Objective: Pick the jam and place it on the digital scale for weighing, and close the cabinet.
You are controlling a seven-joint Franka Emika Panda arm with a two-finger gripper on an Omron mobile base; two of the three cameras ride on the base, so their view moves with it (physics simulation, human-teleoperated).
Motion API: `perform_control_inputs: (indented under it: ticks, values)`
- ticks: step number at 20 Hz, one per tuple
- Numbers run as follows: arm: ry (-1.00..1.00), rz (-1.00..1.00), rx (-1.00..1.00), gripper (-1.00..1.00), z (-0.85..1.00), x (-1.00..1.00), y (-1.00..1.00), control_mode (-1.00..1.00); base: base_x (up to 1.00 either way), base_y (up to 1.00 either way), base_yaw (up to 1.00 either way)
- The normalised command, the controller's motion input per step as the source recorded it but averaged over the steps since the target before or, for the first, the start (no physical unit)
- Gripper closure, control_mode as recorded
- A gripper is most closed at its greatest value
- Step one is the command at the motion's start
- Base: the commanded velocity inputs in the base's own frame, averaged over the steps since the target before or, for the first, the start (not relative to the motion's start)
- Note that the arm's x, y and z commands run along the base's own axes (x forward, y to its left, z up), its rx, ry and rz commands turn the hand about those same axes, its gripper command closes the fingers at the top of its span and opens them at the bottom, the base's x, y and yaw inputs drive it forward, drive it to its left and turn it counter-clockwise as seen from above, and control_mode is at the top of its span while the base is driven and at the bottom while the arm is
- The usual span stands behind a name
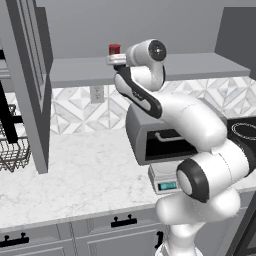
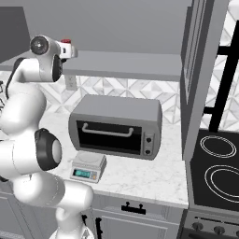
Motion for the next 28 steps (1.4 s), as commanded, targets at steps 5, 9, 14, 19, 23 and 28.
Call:
perform_control_inputs:
  ticks: [5, 9, 14, 19, 23, 28]
  values:
    - [0.0, 0.0, 0.0, -1.0, -0.08, 0.23, 0.13, -1.0, 0.0, 0.0, 0.0]
    - [-0.01, 0.0, 0.0, -1.0, -0.17, 0.26, 0.15, -1.0, 0.0, 0.0, 0.0]
    - [-0.04, 0.0, 0.0, 1.0, -0.08, 0.13, 0.01, -1.0, 0.0, 0.0, 0.0]
    - [-0.05, 0.0, 0.0, 1.0, -0.07, 0.04, 0.01, -1.0, 0.0, 0.0, 0.0]
    - [-0.05, 0.0, 0.0, 1.0, -0.1, -0.04, 0.0, -1.0, 0.0, 0.0, 0.0]
    - [-0.12, 0.0, 0.0, 1.0, 0.0, -0.74, 0.0, -1.0, 0.0, 0.0, 0.0]
